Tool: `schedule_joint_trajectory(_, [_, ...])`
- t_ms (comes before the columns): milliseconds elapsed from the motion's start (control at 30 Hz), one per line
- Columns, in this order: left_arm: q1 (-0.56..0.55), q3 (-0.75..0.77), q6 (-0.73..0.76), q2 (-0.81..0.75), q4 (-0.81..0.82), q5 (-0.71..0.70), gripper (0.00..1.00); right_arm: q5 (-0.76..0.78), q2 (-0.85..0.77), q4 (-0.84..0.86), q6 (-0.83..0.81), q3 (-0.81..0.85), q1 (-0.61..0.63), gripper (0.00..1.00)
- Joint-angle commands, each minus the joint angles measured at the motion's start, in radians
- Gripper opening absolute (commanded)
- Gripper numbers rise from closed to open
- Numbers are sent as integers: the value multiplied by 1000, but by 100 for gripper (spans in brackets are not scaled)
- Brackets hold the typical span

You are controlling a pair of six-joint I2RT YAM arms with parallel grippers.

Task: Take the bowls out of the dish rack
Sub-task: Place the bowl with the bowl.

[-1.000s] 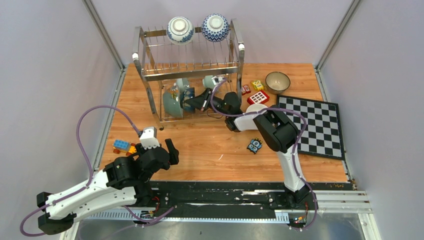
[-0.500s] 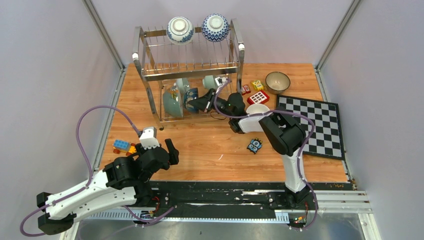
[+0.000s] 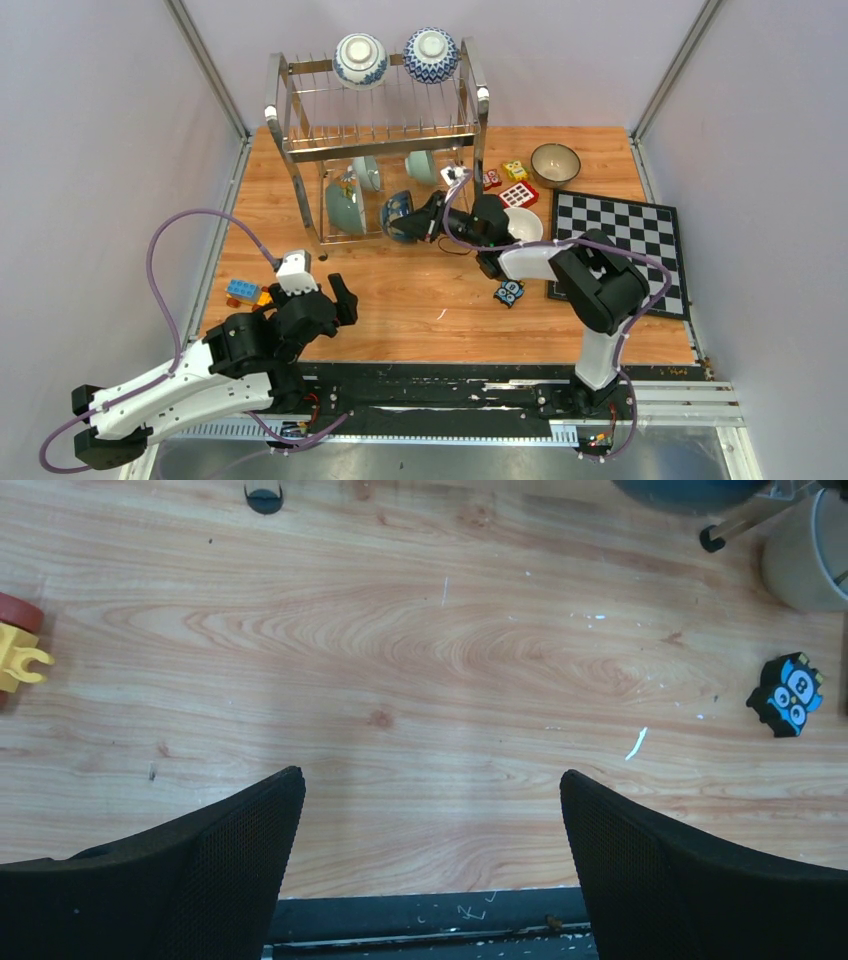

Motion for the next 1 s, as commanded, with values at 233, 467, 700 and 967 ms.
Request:
schedule_joint_trajectory(233, [5,68,-45,50,-22,-186,100,-7,-354,-269,-323,-190,51,3])
schedule_joint_trajectory(467, [5,148,-19,176,-60,-174,100,103,-630,-697,-561,-214,123,3])
schedule_joint_trajectory(700, [5,180,81,211,8,-137,100,293,-782,-1074,-753,-154,261,3])
schedule_joint_trajectory(967, [5,57,311,55,355,117,100,570,-836,-1325,-916,-97,465,3])
